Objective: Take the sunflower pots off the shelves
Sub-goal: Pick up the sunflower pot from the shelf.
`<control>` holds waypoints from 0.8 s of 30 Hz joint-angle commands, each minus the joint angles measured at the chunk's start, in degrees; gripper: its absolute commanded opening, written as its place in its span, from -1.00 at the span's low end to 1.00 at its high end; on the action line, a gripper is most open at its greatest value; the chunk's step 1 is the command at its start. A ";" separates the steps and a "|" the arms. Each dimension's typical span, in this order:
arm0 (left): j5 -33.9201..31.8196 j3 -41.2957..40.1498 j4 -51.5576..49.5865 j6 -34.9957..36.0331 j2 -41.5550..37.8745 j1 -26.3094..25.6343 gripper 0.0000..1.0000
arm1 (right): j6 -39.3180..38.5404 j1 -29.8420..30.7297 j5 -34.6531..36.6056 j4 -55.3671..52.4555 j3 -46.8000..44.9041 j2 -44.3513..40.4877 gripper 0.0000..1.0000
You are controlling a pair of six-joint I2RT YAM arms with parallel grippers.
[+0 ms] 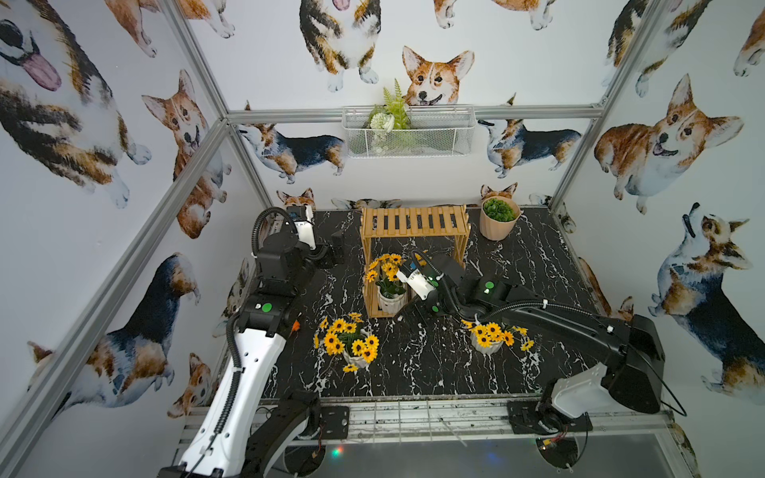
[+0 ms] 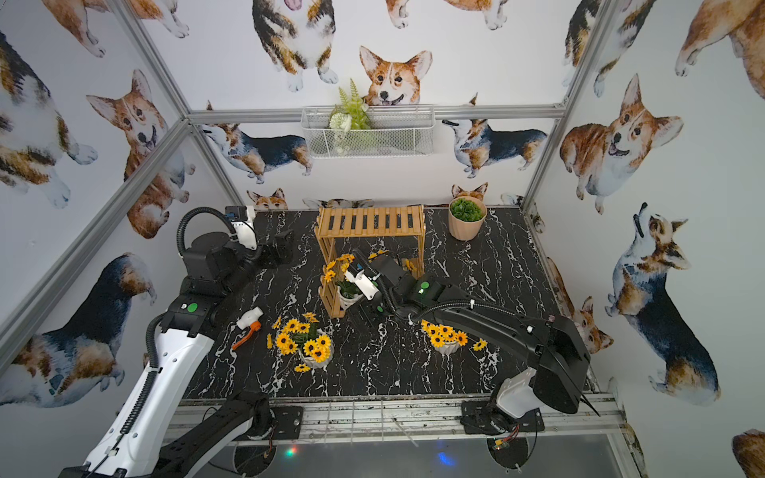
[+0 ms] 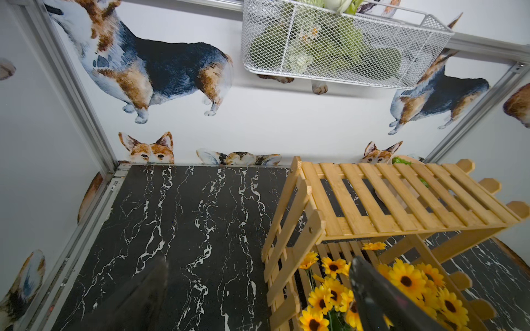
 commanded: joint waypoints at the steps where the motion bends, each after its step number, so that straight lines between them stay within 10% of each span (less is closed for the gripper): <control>1: 1.86 0.27 -0.52 -1.01 -0.36 0.24 1.00 | 1.92 0.11 -0.07 -1.06 0.26 1.90 0.93; 24: 0.06 -1.05 1.07 0.95 -0.15 0.39 1.00 | 3.24 -6.32 -6.21 -2.54 3.31 10.36 0.87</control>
